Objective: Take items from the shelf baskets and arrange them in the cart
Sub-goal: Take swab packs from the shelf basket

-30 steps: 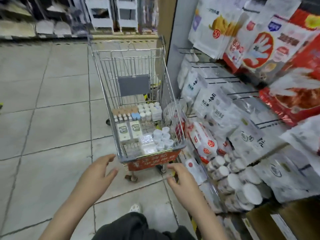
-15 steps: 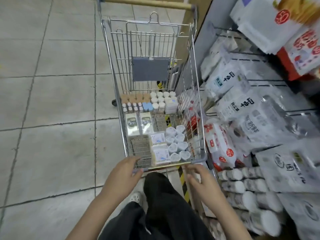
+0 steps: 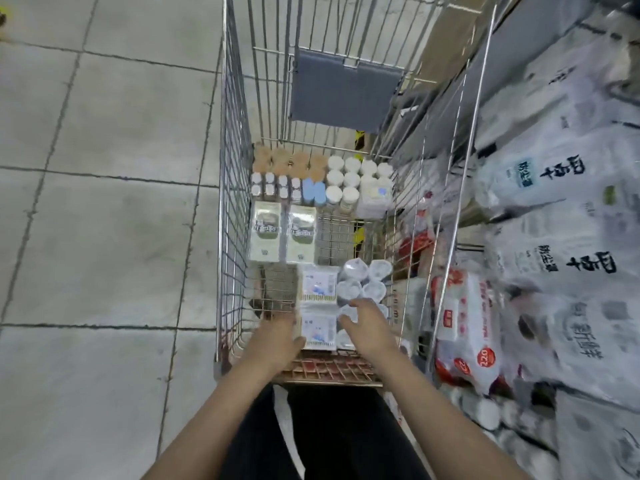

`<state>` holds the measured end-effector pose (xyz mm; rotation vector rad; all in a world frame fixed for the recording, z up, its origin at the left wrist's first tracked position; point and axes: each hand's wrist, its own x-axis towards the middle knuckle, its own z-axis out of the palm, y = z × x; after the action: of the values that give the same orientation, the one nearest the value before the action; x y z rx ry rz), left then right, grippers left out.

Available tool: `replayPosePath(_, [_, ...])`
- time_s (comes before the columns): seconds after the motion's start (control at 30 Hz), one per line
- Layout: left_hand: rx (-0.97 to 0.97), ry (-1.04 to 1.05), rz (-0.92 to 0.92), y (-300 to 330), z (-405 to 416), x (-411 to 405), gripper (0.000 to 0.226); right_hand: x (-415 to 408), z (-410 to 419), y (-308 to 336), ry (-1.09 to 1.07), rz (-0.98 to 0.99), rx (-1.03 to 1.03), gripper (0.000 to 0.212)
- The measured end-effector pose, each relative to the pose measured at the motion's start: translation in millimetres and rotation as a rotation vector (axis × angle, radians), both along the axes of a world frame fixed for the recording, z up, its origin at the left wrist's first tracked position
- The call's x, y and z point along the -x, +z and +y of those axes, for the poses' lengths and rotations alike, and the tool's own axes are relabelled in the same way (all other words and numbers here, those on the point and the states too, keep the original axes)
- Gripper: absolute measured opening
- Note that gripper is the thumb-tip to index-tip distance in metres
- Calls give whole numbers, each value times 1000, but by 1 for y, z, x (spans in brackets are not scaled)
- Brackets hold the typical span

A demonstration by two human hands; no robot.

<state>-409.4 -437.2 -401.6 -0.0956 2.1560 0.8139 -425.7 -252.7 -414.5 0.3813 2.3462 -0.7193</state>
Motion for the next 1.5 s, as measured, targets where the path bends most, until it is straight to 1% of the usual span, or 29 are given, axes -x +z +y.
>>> replayPosePath(0.07, [22,17,-73,-22,7,5,32,15,3,-19,5,-46,-45,40])
replayPosePath(0.13, [41,59,-124,-40,12,9,31,27,4,-35,6,-44,-84,40])
replayPosePath(0.23, [54,135,-194,-67,21,12,29,42,4,-57,23,-46,-111,48])
replayPosePath(0.33, [11,348,-260,-89,31,13,22,51,1,-79,56,-41,-127,56])
replayPosePath(0.43, [3,480,-276,-106,37,13,31,56,-5,-96,90,-8,-178,58])
replayPosePath(0.53, [24,498,-315,-116,40,11,37,57,-11,-105,127,-26,-250,67])
replayPosePath(0.6, [36,453,-355,-120,41,6,34,55,-13,-110,127,-53,-299,71])
replayPosePath(0.67, [37,409,-354,-124,41,4,30,55,-16,-114,129,-51,-337,72])
replayPosePath(0.8, [24,391,-361,-130,36,5,28,56,-21,-120,133,-36,-368,74])
replayPosePath(0.9, [46,388,-367,-131,32,7,30,57,-23,-121,57,-45,-347,69])
replayPosePath(1.0, [75,398,-354,-129,26,6,24,57,-23,-119,-6,-2,-309,53])
replayPosePath(1.07, [75,410,-343,-127,23,5,21,56,-21,-115,-44,39,-244,41])
replayPosePath(1.13, [59,418,-345,-122,19,6,14,55,-19,-109,-136,61,-125,30])
replayPosePath(1.17, [51,422,-356,-117,17,7,9,54,-17,-105,-196,47,-65,28])
replayPosePath(1.27, [2,458,-376,-97,8,9,11,48,-8,-88,-392,3,71,33])
replayPosePath(1.3, [-20,464,-376,-87,5,10,10,47,-5,-81,-468,-10,113,31])
replayPosePath(1.37, [-74,474,-365,-66,-3,16,8,44,2,-64,-595,-15,162,27])
replayPosePath(1.5, [-147,477,-286,-21,-16,28,9,35,17,-24,-757,19,244,29])
